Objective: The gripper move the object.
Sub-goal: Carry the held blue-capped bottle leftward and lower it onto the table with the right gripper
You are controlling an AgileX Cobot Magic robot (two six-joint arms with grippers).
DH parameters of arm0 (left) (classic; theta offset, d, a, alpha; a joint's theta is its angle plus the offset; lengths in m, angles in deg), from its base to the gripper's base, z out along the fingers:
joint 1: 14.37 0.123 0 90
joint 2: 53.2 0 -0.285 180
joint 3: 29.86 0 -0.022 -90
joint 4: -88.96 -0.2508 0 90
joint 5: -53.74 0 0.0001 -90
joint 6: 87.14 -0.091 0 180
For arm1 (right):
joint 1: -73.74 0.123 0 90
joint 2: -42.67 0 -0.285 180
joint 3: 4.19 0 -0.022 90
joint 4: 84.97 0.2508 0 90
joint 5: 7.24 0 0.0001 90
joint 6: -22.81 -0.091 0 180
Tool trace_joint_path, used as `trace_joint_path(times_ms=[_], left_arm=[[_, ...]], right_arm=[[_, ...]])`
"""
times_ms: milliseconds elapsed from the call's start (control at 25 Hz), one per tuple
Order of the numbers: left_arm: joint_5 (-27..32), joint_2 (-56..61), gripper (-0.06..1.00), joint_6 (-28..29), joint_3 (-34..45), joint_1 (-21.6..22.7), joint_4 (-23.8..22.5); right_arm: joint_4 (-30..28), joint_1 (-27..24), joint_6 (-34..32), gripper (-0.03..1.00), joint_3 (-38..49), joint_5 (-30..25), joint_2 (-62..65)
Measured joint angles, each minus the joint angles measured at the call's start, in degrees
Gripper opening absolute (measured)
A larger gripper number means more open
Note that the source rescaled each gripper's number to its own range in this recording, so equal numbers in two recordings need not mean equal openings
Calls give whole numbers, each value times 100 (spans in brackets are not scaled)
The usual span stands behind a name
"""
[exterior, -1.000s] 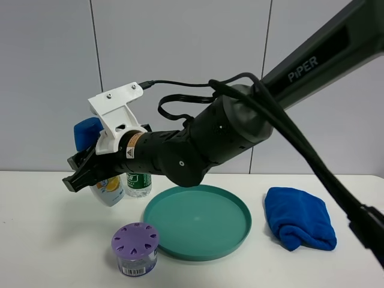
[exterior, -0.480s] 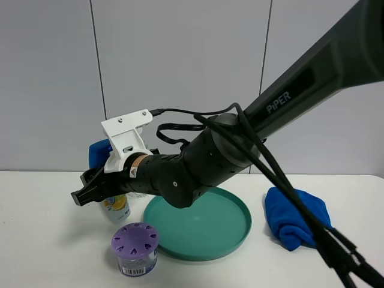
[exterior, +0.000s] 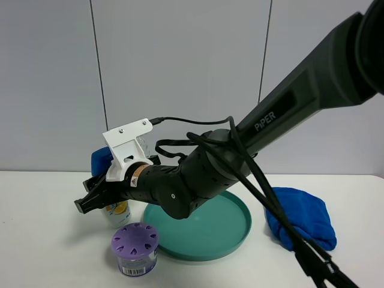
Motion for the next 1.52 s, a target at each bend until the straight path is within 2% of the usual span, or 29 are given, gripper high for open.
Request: trace_joint_path(times_ms=[400,520,680,800,1080,1360,1520], left_arm=[[0,0,100,0,0,0,0],[0,0,100,0,0,0,0],[0,0,100,0,0,0,0],[0,0,100,0,0,0,0],[0,0,100,0,0,0,0],[0,0,100,0,0,0,0],[0,0,100,0,0,0,0]], right_arm=[[63,0,0,0,-13,7,-12],[63,0,0,4,-18,7,-12],[65,0,0,24,-23,90,-12],[65,0,0,34,-28,90,-12],[65,0,66,38,-28,53,60],[164,0,191,68,-28,-370,323],[246,0,191,73,-28,-576,331]])
